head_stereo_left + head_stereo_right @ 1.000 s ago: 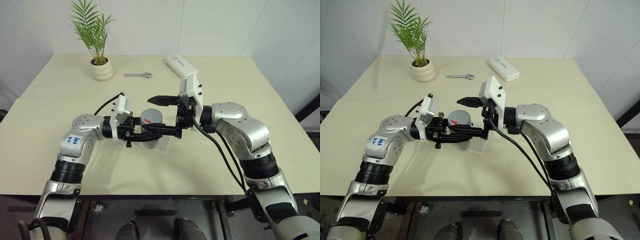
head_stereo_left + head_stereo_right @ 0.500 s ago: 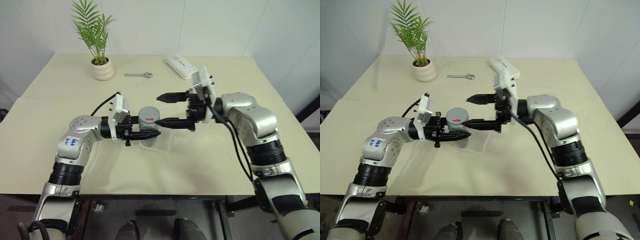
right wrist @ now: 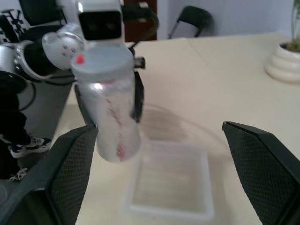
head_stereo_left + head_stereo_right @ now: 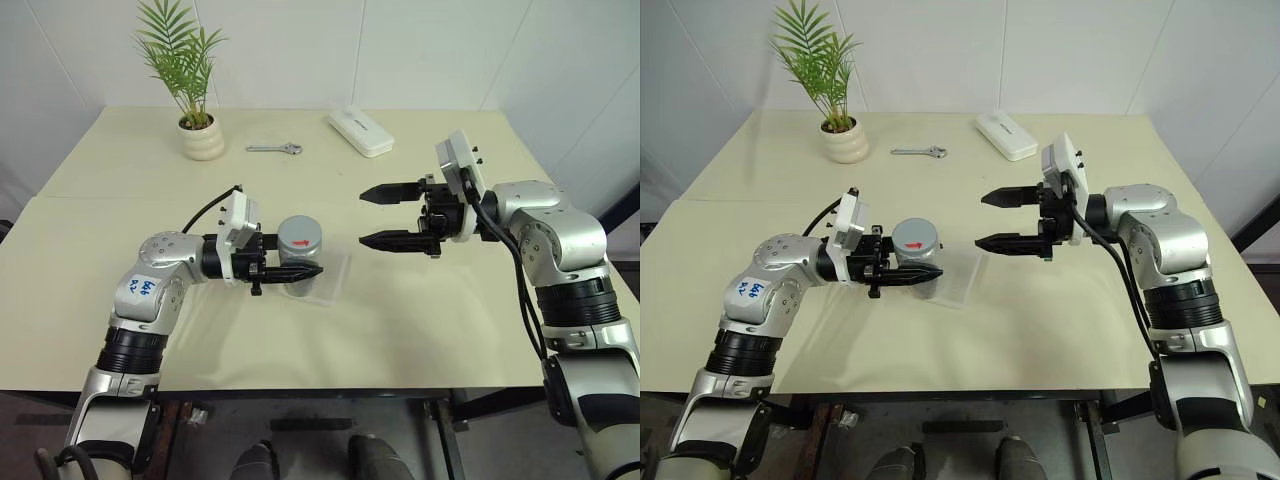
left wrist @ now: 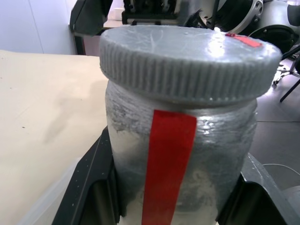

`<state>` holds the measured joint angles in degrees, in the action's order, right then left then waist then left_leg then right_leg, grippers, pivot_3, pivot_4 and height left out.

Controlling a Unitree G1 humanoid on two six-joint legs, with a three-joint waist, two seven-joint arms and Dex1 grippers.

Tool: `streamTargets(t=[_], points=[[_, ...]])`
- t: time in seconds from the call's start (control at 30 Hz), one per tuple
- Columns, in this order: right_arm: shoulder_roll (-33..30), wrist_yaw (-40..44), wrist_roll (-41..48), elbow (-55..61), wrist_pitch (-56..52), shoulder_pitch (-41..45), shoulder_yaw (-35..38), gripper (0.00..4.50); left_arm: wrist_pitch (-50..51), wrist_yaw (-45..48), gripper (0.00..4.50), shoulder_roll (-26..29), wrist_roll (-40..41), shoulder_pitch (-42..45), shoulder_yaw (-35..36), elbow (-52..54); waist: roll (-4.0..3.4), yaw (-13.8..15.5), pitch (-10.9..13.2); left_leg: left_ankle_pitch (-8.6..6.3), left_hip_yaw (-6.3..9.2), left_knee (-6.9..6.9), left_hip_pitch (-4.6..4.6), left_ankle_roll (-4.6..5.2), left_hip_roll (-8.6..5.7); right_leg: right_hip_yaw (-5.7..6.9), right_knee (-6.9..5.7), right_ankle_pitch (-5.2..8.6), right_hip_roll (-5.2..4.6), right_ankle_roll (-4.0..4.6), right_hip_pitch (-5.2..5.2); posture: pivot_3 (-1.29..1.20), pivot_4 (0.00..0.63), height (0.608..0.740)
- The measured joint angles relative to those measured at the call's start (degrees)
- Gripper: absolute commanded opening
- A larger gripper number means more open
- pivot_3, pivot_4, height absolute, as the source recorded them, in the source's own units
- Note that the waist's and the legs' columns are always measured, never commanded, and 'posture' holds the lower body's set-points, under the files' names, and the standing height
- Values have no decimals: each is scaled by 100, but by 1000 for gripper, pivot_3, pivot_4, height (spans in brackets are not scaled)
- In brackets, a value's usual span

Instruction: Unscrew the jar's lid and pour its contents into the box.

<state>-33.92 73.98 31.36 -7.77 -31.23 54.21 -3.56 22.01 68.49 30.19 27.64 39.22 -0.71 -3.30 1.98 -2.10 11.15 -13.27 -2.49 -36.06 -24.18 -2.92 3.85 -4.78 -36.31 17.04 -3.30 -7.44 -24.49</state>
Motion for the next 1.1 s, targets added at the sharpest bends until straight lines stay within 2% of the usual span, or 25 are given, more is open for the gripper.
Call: streamTargets(t=[0.13,0.23,0.67,1.1], points=[[756,-693,83,734,-67,-5,-89,4474,-10,-8,1931,-40,-1,16,-29,-12,0,-9,0,5,4,-1,0,-8,0,1,-20,1,1,1,-8,0,150,740],[960,-1008,73,1026,-118,-14,-120,4474,-17,4,1931,-28,-1,17,-29,-38,0,26,0,5,3,-8,-1,-8,-1,-1,-20,1,1,1,-5,0,150,740],[1333,-1277,-359,895,-3,-154,-678,4474,-32,-13,1931,-28,-3,31,-29,-182,0,9,0,6,3,-5,0,-8,0,0,-24,0,3,1,-8,0,150,740],[1482,-1373,-190,527,-63,-90,-528,4474,-31,-18,1931,-5,-3,30,-26,-175,0,26,0,6,3,-4,-1,-8,0,-1,-23,1,3,1,-8,0,150,740]])
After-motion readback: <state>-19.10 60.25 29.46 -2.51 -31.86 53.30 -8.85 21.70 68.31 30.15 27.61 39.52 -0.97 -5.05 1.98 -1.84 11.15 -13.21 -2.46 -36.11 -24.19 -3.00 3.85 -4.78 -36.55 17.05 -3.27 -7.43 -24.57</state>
